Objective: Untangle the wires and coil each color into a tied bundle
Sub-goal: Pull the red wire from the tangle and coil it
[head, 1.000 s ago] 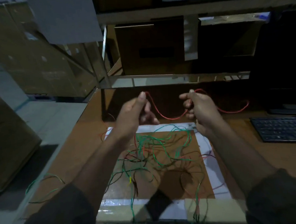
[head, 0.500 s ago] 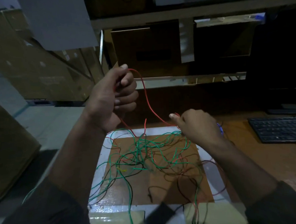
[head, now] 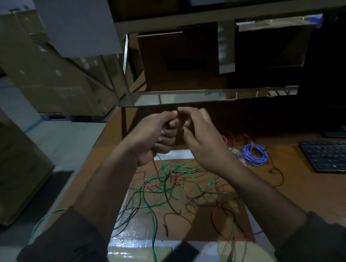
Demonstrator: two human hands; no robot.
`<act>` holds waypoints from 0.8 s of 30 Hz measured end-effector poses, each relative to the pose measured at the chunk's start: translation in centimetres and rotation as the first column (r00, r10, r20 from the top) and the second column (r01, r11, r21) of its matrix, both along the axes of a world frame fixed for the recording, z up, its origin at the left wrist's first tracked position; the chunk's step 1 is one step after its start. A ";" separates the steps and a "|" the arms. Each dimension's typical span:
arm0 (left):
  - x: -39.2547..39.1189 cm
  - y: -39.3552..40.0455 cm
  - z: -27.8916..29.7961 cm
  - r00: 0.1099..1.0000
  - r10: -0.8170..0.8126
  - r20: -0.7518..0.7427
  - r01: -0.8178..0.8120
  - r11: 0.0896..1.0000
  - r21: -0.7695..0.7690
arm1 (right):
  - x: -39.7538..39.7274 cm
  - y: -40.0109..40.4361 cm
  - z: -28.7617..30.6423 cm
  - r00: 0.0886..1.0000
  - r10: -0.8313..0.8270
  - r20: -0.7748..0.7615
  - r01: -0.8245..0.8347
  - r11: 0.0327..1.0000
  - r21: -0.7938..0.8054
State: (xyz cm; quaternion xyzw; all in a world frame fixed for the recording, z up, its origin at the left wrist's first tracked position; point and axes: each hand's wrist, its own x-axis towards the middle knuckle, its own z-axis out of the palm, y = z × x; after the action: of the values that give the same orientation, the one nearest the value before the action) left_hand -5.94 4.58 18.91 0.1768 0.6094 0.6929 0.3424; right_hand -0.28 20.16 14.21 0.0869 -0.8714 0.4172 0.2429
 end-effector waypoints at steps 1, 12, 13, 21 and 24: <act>-0.1 -0.3 -0.2 0.999 -0.020 0.025 0.020 1.000 -0.001 | -0.2 0.2 -0.1 1.000 -0.012 -0.007 0.013 0.999 0.038; 0.1 -2.8 -5.3 0.966 0.154 -0.210 -0.164 0.986 -0.028 | -2.8 4.5 0.6 0.976 -0.212 -0.049 0.188 0.934 -0.305; 0.2 -2.9 -6.1 0.960 0.167 -0.225 -0.182 0.982 -0.045 | -3.2 5.2 0.4 0.967 -0.247 -0.054 0.223 0.934 -0.280; 0.1 -4.7 -6.7 0.979 0.196 -0.056 -0.181 0.961 0.207 | -3.6 6.7 -1.6 0.934 -0.353 0.058 0.355 0.889 -0.288; 0.2 -4.4 -4.9 0.990 0.141 0.004 -0.131 0.908 0.398 | -3.0 5.5 -2.2 0.937 -0.279 0.209 0.308 0.944 -0.123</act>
State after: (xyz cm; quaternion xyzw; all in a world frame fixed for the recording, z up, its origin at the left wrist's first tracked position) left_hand -5.75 0.20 13.98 0.2082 0.4711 0.8219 0.2431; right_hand -3.26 25.65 12.05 -0.1032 -0.8590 0.4483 0.2247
